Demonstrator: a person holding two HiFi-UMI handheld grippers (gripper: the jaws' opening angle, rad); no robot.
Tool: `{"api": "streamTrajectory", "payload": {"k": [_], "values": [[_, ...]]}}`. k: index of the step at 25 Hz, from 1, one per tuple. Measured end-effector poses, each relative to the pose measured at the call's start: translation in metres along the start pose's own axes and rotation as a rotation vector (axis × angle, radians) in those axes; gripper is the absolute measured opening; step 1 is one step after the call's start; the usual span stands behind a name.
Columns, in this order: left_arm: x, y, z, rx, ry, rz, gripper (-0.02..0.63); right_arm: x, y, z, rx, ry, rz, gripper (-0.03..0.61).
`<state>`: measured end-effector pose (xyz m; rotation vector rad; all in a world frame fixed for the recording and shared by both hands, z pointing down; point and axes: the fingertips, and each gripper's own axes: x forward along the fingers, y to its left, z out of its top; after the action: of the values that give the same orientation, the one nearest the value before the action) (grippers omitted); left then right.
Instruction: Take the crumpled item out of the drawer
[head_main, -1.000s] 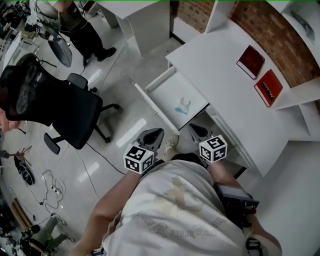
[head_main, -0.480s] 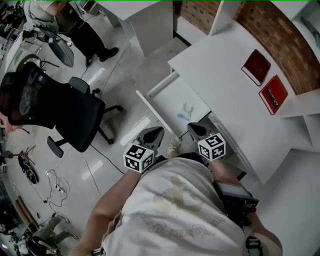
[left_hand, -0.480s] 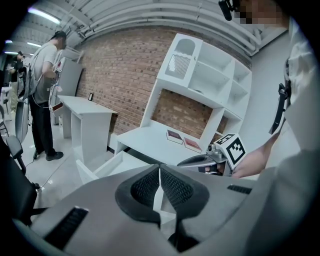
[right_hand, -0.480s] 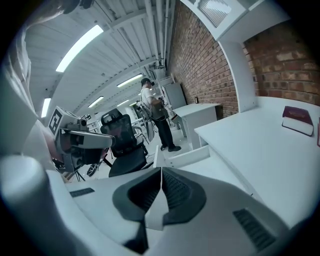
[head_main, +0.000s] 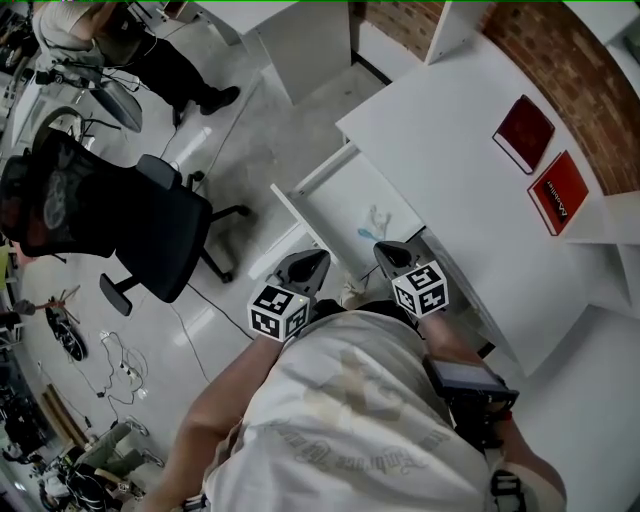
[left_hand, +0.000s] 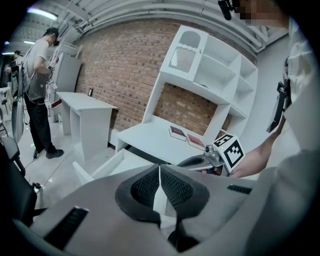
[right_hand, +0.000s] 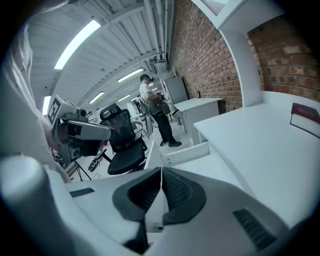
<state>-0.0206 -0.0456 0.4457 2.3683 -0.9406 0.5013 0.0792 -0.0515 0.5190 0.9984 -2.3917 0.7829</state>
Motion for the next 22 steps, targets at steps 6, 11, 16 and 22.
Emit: {"api": "streamTrajectory", "payload": {"k": [6,11,16,22], "values": [[0.014,0.003,0.005,0.000,0.019,0.002,0.028,0.011,-0.011,-0.010,0.003,0.023,0.008,0.026],[0.025,0.003,-0.004,-0.002,0.037,0.008,0.028,0.021,-0.024,-0.026,0.010,0.040,-0.008,0.026],[0.030,0.001,-0.002,-0.024,0.018,0.004,0.028,0.027,-0.029,-0.031,0.000,0.076,-0.021,0.026],[0.033,-0.001,-0.007,-0.034,0.038,-0.013,0.028,0.030,-0.034,-0.036,-0.016,0.116,-0.047,0.026]]}}
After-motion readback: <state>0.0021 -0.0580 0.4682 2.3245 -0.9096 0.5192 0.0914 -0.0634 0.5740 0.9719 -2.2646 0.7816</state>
